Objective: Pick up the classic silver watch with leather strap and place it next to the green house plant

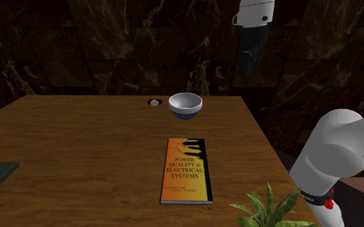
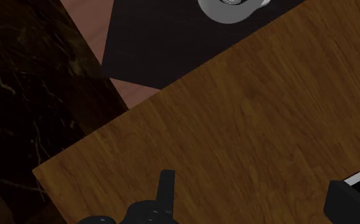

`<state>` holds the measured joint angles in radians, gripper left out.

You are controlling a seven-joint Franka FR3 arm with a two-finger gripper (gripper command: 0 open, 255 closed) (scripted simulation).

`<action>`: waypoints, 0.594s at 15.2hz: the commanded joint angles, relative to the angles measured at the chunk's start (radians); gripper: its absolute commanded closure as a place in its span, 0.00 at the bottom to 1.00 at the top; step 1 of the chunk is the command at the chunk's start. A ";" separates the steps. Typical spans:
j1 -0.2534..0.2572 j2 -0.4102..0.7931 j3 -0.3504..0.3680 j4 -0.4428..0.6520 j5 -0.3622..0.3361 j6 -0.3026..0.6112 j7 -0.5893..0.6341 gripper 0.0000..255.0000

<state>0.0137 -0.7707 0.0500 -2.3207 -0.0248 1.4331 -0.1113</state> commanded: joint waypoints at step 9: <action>0.028 0.241 0.028 0.058 0.003 0.234 -0.030 0.00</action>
<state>0.0375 -0.5610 0.0729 -2.2687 -0.0219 1.6343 -0.1385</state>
